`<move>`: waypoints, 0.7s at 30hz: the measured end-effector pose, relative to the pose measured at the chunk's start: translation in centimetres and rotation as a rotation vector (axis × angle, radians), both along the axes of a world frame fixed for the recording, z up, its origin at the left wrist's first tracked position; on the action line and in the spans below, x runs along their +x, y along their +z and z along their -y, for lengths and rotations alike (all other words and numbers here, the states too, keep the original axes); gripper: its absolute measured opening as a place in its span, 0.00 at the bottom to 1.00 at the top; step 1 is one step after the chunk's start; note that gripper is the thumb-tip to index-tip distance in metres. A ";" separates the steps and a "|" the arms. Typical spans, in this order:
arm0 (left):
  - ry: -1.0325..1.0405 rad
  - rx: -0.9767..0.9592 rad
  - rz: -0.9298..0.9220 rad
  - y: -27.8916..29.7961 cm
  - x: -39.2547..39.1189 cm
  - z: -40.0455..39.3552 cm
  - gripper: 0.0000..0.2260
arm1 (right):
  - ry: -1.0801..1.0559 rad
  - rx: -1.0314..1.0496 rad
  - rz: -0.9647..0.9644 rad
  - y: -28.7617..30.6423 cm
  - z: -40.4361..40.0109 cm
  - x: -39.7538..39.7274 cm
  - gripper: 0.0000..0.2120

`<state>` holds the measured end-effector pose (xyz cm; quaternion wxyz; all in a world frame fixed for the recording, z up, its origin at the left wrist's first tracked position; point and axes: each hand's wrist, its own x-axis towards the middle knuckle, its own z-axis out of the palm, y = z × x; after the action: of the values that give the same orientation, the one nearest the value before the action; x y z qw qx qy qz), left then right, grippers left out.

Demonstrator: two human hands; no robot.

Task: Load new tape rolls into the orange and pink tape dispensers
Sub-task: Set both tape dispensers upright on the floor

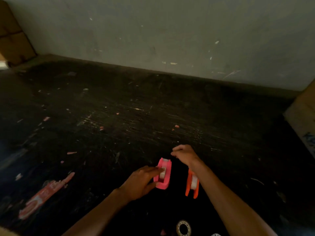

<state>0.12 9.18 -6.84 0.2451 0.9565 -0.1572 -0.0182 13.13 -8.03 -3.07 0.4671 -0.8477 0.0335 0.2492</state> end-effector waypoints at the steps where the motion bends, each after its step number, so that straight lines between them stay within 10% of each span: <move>1: 0.015 0.010 -0.002 0.2 -0.1 0.0 0.27 | -0.038 0.055 0.030 0.5 0.8 -0.7 0.10; 8: -0.021 -0.079 0.108 2.2 -2.9 4.7 0.24 | -0.090 0.245 0.251 1.6 9.1 -9.4 0.09; 21: -0.372 0.201 -0.133 -0.2 -6.8 10.9 0.23 | -0.067 -0.334 0.287 -2.6 14.6 -23.8 0.25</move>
<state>-6.71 -1.73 -7.05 0.1506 0.9273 -0.3120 -0.1418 -10.70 -22.67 -5.65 0.3284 -0.9384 0.0359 0.1015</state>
